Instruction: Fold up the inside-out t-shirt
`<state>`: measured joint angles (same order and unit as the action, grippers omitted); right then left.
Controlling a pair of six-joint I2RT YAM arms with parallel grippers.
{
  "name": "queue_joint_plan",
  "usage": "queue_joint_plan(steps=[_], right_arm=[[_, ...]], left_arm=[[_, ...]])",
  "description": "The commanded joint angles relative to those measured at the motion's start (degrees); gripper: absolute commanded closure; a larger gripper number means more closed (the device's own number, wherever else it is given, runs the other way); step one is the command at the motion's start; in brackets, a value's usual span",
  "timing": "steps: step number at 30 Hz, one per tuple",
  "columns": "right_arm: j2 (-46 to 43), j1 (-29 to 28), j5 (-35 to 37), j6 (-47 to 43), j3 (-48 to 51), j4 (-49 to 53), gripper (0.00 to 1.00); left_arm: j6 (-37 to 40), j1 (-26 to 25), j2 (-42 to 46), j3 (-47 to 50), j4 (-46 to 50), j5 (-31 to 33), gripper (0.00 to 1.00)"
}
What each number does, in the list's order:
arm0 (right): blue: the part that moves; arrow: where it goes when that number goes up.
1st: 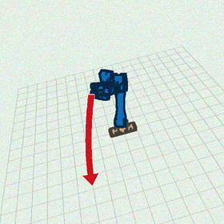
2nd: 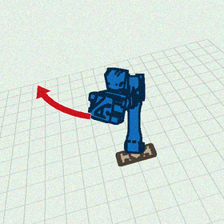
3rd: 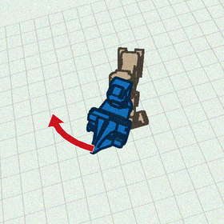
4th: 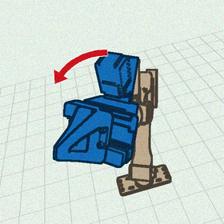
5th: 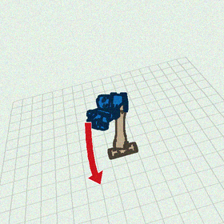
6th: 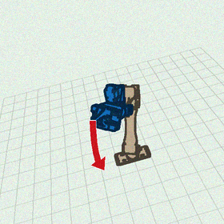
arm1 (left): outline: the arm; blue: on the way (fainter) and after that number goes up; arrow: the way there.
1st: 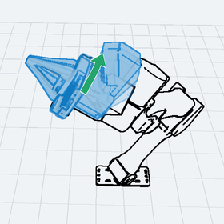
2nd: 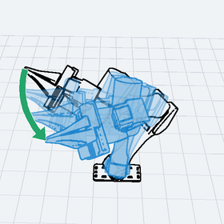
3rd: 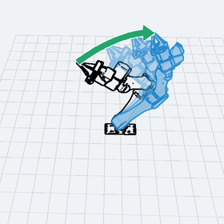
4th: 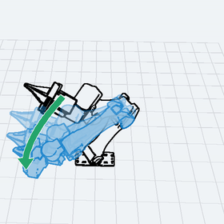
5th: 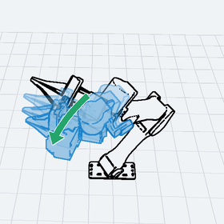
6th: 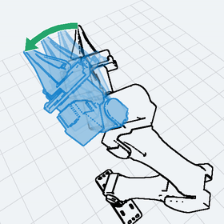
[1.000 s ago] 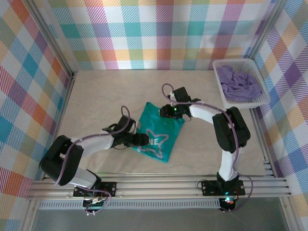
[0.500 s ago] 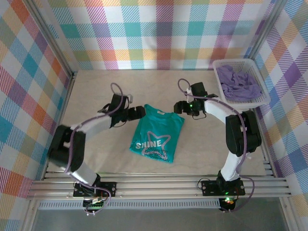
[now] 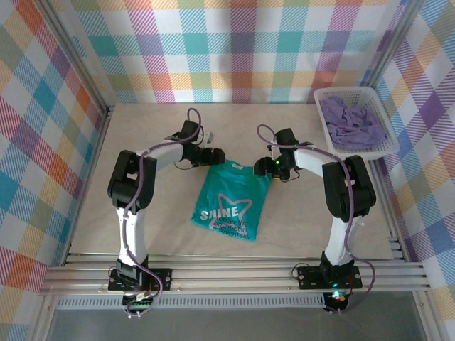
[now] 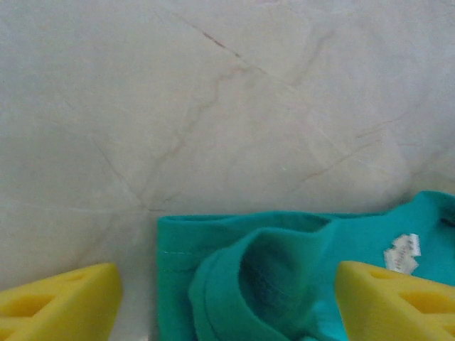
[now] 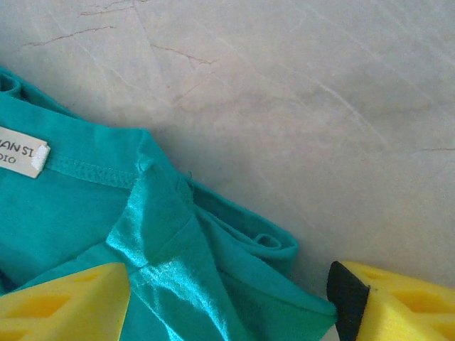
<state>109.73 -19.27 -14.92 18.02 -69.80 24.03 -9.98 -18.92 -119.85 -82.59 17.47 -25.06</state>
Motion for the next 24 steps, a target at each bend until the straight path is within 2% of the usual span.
queue_joint_plan(steps=[1,3,7,11,19,21,24], right_arm=[[2.53,-2.59,-4.82,2.06,0.15,-2.91,0.28],[2.34,-2.83,-5.79,2.99,0.86,-4.73,0.32],[2.17,-2.86,-6.22,4.54,1.17,-7.16,0.44],[2.38,-2.79,-4.59,5.17,0.66,-7.87,0.54],[1.04,-1.75,-2.05,4.29,2.09,-12.88,0.81],[-0.2,-1.25,-2.26,3.59,2.45,-15.3,0.88],[-2.19,-0.62,-3.53,2.91,2.15,-19.89,0.94]], left_arm=[[2.24,-0.39,-1.91,-0.57,3.91,-4.86,0.22],[2.25,-0.59,-2.3,-0.54,3.49,-6.29,0.27],[1.39,-0.6,-3.09,-1.17,2.74,-8.07,0.42],[1.24,-0.59,-3.82,-2.64,3.27,-6.93,0.57],[-0.05,1.21,-3.86,-3.64,2.68,-6.1,0.92],[-0.82,2.05,-2.85,-3.65,1.48,-6.27,0.99],[-2.82,3.37,-0.92,-3.88,-1.03,-7.14,1.0]])
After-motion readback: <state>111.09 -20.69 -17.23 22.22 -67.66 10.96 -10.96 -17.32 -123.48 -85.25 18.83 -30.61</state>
